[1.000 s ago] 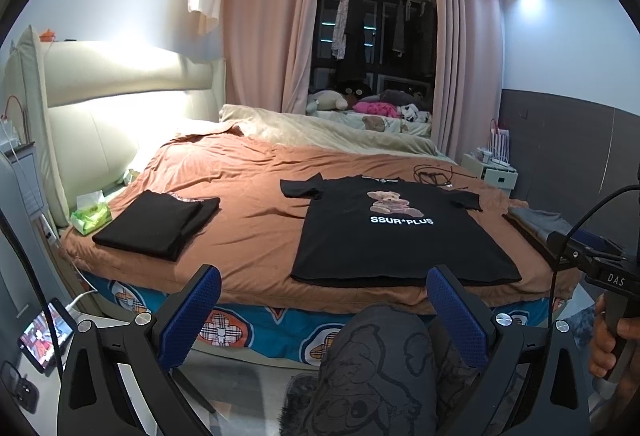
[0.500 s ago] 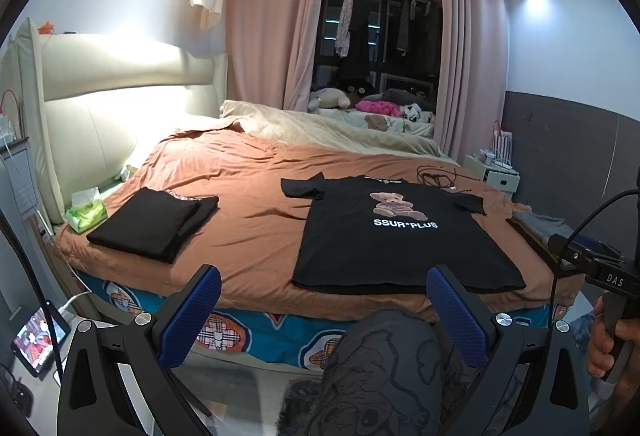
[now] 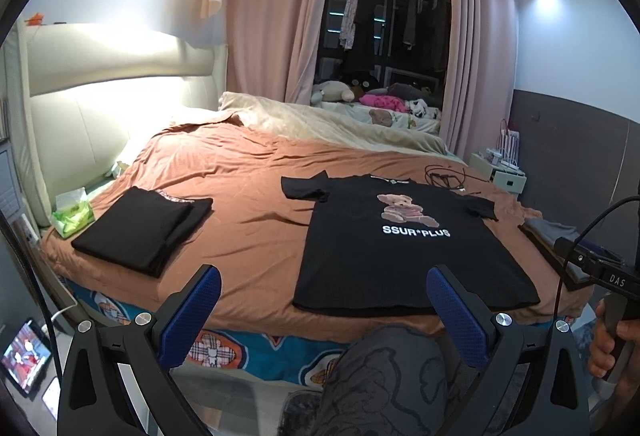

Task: Fold small clothes
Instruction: 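Move both grippers down toward the black teddy-bear T-shirt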

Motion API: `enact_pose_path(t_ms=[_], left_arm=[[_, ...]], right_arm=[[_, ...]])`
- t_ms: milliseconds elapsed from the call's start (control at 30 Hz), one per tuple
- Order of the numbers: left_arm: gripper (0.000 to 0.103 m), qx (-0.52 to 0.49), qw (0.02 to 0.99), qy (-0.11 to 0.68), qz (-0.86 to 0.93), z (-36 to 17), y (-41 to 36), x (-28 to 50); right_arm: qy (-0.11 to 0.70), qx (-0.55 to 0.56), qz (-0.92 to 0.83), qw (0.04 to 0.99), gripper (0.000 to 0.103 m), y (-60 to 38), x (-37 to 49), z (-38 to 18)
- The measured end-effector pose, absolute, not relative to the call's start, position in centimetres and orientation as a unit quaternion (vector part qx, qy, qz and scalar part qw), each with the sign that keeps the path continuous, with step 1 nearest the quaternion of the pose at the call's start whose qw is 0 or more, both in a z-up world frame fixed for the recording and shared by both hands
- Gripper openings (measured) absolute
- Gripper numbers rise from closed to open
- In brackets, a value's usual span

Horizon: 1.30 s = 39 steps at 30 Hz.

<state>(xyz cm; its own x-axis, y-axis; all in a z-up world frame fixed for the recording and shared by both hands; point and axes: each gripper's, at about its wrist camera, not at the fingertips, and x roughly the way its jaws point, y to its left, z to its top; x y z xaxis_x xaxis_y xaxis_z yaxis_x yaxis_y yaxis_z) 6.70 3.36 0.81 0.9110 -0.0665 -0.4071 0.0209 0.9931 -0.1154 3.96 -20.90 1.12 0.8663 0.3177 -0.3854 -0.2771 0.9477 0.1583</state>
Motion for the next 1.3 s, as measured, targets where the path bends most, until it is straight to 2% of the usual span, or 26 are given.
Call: enact_pose_path(t_ms=[767,1300], left_arm=[[0.103,-0.077,0.965,0.249,-0.036,0.3,5.0,21.1],[0.097,-0.067,0.958,0.276,-0.041,1.2,5.9,32.4]], right_arm=[[0.25,0.073,0.136,0.956,0.103,-21.0,16.7,2.8],[0.263,0.059,0.145,0.952,0.103,-20.2,27.5,4.8]])
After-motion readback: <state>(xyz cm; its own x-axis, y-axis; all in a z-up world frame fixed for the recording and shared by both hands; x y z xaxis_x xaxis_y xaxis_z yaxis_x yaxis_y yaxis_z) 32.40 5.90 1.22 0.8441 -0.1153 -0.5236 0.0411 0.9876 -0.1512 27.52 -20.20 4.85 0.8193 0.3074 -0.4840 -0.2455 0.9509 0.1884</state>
